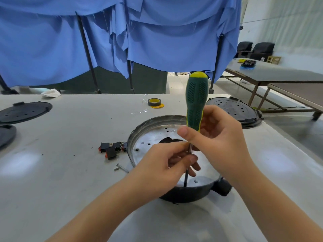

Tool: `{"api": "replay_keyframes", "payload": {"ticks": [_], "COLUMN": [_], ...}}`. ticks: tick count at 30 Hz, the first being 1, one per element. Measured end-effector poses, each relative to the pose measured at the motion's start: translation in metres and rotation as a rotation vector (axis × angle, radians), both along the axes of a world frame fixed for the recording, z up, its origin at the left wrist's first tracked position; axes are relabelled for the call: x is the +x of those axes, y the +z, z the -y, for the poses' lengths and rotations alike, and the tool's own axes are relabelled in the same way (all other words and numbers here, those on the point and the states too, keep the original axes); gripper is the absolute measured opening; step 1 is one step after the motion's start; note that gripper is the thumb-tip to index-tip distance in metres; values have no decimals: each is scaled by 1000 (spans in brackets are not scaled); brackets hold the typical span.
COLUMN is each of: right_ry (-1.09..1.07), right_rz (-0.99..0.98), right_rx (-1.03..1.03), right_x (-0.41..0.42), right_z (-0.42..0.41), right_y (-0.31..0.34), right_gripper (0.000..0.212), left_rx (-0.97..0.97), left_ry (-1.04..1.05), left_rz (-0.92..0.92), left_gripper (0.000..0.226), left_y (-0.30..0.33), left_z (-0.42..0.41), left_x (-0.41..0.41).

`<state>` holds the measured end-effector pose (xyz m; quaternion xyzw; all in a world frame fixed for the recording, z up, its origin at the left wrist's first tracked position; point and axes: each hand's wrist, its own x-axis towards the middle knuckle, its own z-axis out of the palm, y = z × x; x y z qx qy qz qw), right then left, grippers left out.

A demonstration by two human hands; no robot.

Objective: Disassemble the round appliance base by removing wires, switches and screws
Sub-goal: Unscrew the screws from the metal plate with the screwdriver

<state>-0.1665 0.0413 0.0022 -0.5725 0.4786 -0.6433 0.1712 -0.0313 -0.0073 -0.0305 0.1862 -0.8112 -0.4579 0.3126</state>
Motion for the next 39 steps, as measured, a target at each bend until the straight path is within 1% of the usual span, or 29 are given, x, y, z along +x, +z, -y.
{"api": "replay_keyframes", "payload": {"ticks": [3,8,11,14,16,19,23,25,27,28,31,33,36,39], "right_ry": [28,86,245,411,456,464,312,219,172,191,361,435,457,443], "right_rz": [146,180,204,196,157,124,112,125,141,149,173,144,83,48], "right_rx": [9,66,93,159,199,235,198,145,118,120,168,196,230,265], "right_x": [-3,-4,-8,-16,-21,-24,-17,-13,-13,-14,-17,-18,-21,-22], "right_z": [-3,-4,-5,-6,-6,-8,-7,-5,-5,-6,-8,-10,-11,-12], "right_y": [0,2,1,1,2,2,-2,-2,-1,-1,1,2,4,5], "right_gripper": [41,27,16,22,24,25,16,28,32,30,25,25,28,29], "left_rx": [-104,-84,-72,-21,12,15,-16,-16,7,24,-12,20,139,182], "left_ry": [31,48,51,64,67,80,97,102,100,96,67,11,-48,-24], "left_rz": [34,5,-14,-37,-53,-52,-19,-12,-16,-19,-1,12,17,-8], "left_gripper": [16,19,16,11,10,7,7,8,8,8,13,18,19,14], "left_y": [-5,-6,-6,-7,-8,-10,-10,-9,-9,-8,-5,-2,2,1], "left_z": [-2,-1,0,1,1,1,0,0,0,0,0,0,0,1], "left_x": [2,2,3,3,3,3,2,2,2,2,3,5,8,8]}}
